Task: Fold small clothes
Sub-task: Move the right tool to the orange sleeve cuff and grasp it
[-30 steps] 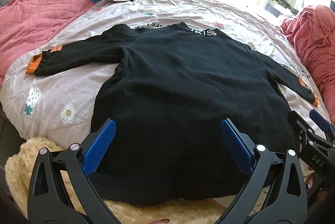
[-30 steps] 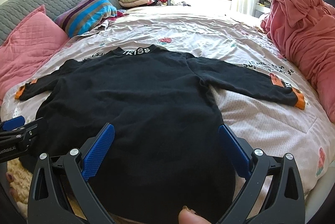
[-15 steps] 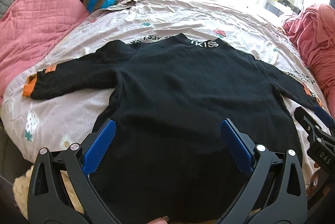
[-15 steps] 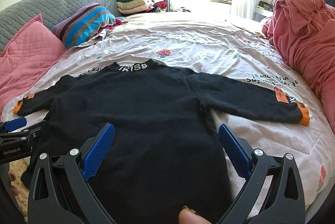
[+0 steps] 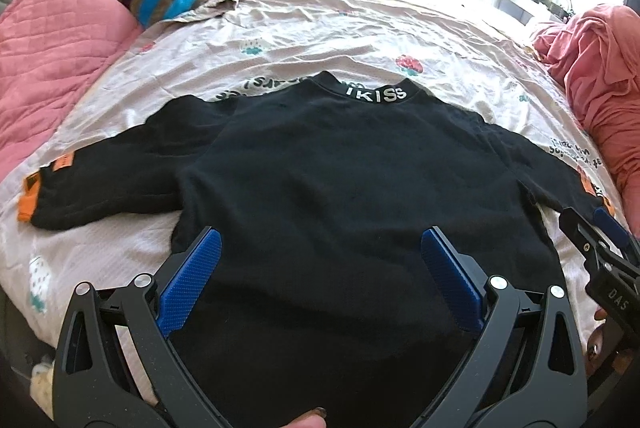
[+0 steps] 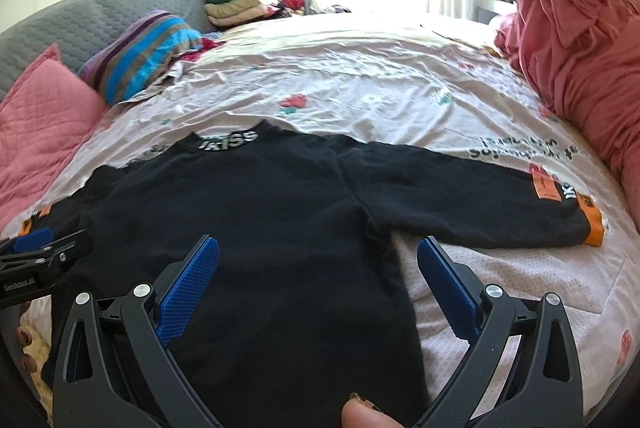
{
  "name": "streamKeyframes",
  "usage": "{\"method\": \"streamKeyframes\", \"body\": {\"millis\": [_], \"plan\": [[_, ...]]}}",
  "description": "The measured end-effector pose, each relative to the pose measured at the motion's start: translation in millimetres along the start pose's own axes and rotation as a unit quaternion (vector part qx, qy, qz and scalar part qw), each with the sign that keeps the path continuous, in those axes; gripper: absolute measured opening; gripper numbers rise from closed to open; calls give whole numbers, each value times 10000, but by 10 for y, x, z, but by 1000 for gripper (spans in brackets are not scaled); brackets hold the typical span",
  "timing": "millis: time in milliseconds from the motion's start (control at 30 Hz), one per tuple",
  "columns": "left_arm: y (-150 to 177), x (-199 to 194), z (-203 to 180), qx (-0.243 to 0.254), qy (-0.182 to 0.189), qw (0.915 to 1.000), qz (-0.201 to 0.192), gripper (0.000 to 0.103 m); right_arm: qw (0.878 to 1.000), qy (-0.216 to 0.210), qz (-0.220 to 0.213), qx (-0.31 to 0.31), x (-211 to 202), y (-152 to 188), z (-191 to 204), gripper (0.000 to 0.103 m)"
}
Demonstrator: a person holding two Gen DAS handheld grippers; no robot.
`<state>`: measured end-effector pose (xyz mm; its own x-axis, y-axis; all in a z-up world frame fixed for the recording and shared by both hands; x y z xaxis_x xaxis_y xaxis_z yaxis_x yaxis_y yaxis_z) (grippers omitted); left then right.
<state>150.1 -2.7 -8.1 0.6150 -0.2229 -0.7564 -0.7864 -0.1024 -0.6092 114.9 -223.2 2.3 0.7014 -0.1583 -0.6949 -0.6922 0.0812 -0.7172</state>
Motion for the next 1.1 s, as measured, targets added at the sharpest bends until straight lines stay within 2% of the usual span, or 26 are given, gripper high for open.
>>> {"method": "streamKeyframes", "body": {"millis": [267,533,767,933,1100], "plan": [[-161,274,19,-150,115,9997,156,94,9974,350,263,576,326,-89,-420,99],[-285,486,-37,-153,203,9993,273,94,9901,916,240,1041,486,-164,-966,99],[-389,670,-144,-71,151,9992,373,94,9772,1408,418,1532,635,-99,-1483,99],[-439,748,-198,-92,232,9989,409,94,9698,1648,561,1708,703,-5,-1768,99],[-466,829,-243,-181,263,9986,430,94,9566,1812,777,2146,765,129,-2068,99]]}}
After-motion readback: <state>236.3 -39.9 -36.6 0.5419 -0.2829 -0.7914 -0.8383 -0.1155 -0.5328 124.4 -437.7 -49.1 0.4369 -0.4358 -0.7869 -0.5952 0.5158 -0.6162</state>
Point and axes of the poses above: each gripper's, at about its wrist camera, not at the fingertips, and x roughly the way its jaws point, z to its left, y to its underside, the point moved 3 cm from there along x, roughly the way its jaws point, and after that the axes turned 13 degrees about y, right-handed, at the moved point
